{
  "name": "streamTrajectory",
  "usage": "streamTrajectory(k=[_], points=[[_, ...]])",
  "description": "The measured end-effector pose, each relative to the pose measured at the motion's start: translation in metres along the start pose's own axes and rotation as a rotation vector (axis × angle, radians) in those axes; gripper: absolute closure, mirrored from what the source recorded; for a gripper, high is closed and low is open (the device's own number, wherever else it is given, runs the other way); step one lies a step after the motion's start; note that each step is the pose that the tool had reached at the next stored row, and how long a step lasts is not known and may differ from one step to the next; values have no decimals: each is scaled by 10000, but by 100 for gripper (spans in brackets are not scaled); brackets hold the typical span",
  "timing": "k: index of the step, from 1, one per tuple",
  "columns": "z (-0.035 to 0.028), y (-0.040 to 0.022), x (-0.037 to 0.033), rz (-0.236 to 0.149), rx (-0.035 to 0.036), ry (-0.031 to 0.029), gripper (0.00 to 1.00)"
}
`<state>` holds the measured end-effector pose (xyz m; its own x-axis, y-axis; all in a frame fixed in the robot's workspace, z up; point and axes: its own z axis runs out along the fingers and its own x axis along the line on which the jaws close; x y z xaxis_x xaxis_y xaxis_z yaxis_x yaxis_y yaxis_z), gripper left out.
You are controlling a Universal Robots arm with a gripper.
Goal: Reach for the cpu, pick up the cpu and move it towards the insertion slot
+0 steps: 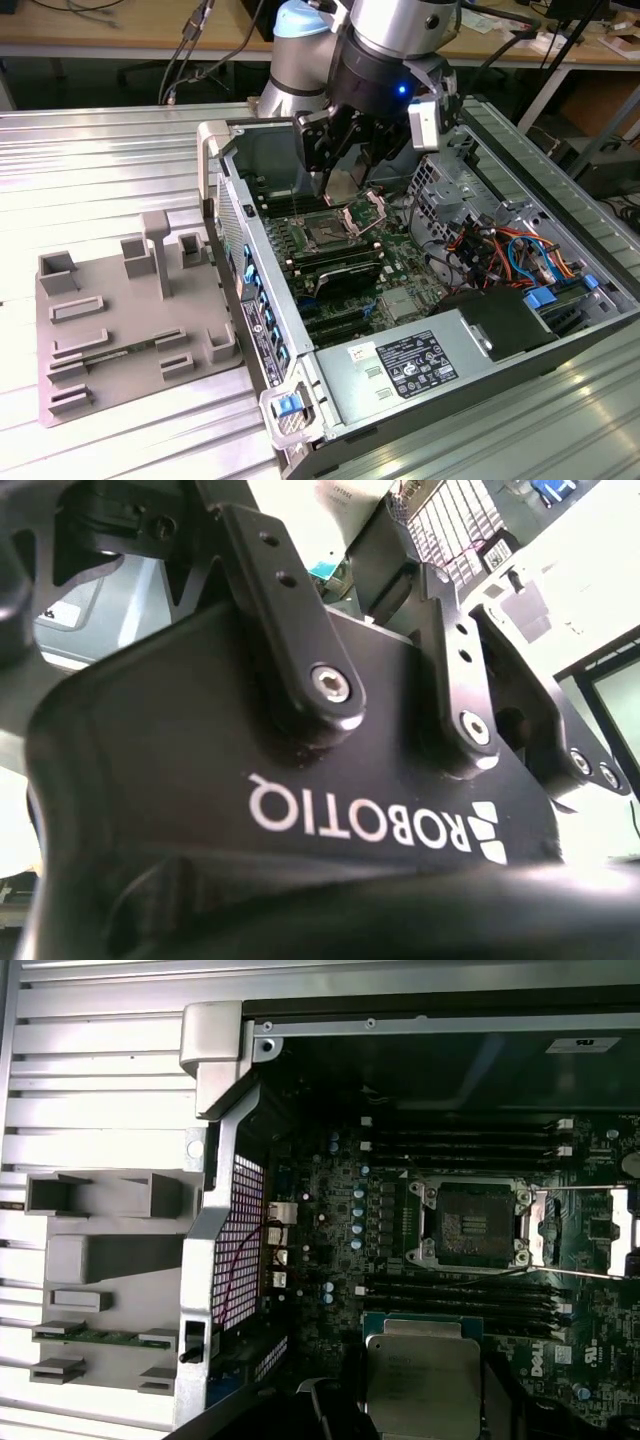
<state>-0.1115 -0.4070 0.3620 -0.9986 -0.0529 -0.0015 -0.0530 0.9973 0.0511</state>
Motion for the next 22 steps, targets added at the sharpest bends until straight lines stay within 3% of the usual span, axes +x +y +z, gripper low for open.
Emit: streamTrajectory(k=[22], points=[[31, -7, -108, 0, 0, 0, 45]])
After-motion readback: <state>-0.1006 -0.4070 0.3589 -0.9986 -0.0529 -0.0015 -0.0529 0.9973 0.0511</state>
